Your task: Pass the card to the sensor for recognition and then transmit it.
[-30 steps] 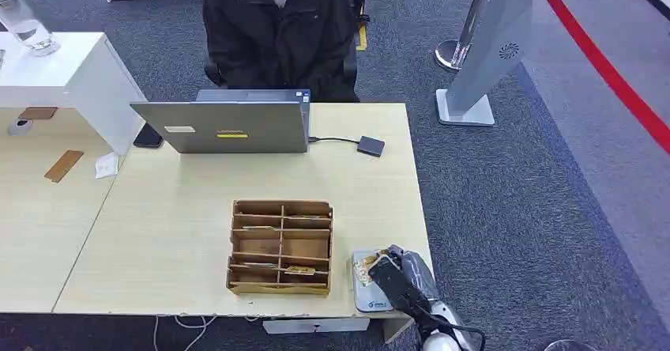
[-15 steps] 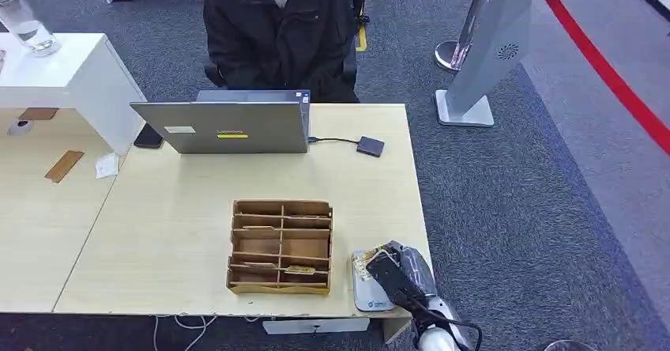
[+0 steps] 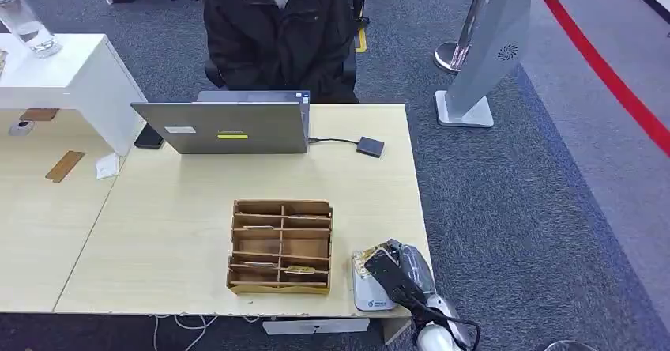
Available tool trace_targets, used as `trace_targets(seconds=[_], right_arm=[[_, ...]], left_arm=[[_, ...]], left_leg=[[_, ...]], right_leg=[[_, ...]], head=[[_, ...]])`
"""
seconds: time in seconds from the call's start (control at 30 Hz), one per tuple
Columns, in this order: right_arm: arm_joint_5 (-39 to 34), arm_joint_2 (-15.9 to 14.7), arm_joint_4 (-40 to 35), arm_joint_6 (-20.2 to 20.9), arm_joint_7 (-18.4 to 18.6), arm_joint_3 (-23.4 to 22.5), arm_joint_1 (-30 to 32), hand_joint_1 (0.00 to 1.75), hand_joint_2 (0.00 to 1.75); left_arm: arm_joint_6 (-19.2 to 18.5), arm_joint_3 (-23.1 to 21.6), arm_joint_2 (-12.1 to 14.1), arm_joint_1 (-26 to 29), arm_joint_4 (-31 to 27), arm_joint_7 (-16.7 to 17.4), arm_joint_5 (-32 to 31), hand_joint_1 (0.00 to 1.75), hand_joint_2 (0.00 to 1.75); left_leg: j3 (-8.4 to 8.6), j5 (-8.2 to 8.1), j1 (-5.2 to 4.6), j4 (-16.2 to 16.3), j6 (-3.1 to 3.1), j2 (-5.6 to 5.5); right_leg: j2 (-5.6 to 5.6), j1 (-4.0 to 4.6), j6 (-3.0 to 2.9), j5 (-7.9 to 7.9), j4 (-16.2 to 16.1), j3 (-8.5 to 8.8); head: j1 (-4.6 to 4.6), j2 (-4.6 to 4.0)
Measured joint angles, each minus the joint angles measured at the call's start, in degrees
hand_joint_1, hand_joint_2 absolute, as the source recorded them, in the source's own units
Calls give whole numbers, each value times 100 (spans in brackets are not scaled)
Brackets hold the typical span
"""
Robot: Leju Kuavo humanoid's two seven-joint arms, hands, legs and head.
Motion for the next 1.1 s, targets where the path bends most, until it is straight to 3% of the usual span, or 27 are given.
trace_targets(seconds=[1.1], right_arm=[[68, 50, 122, 17, -50, -7, -104, 175, 175]], left_arm=[[2, 7, 0, 0, 0, 26, 0, 0, 0]], left_leg=[[13, 0, 0, 0, 0, 1]], right_leg=[[1, 0, -1, 1, -1, 12]], head=[[0, 0]])
